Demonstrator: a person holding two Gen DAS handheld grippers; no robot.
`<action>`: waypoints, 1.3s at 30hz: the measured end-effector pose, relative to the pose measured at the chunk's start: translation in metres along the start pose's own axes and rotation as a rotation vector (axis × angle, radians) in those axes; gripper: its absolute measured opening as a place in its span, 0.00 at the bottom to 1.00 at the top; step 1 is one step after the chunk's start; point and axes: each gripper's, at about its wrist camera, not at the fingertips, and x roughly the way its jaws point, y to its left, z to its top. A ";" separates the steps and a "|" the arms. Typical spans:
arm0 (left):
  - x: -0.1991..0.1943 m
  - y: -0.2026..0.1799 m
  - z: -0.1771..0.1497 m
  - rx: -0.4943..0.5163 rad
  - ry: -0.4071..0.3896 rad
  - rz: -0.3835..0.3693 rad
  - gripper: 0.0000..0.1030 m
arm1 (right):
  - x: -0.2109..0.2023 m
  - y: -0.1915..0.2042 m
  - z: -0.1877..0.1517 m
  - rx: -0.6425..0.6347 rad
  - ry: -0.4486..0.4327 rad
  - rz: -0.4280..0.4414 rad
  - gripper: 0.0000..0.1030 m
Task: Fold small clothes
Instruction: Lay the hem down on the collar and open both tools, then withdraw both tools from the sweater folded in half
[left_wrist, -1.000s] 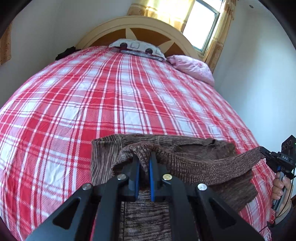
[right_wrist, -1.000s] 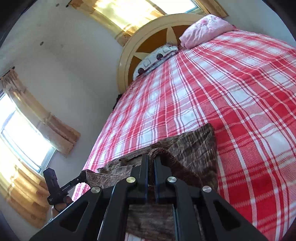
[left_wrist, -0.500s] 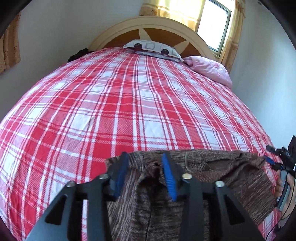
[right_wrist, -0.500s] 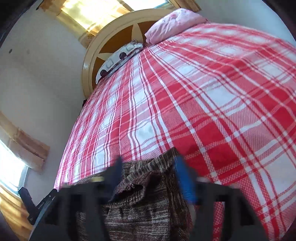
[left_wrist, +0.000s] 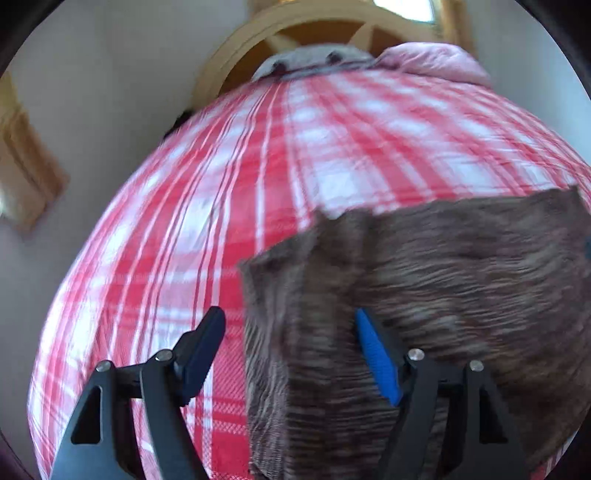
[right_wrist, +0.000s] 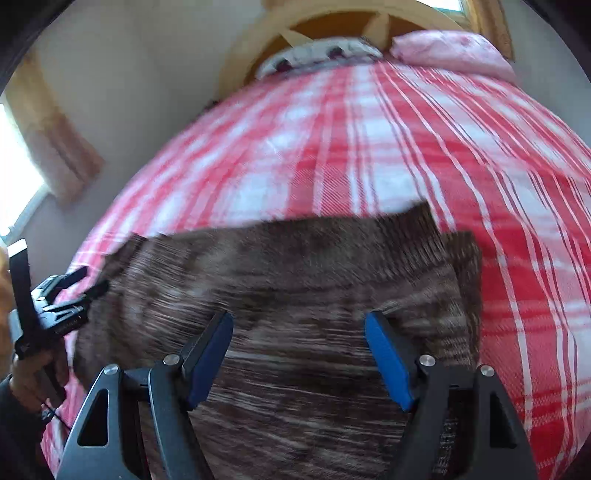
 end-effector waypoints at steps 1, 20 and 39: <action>0.002 0.010 -0.005 -0.043 0.010 -0.037 0.75 | 0.001 -0.004 -0.002 0.012 0.000 0.012 0.73; -0.061 0.029 -0.106 -0.037 0.025 -0.117 0.84 | -0.089 0.020 -0.134 -0.293 -0.006 -0.178 0.73; -0.055 0.037 -0.119 -0.106 0.050 -0.132 1.00 | -0.087 0.027 -0.111 -0.169 -0.083 -0.125 0.73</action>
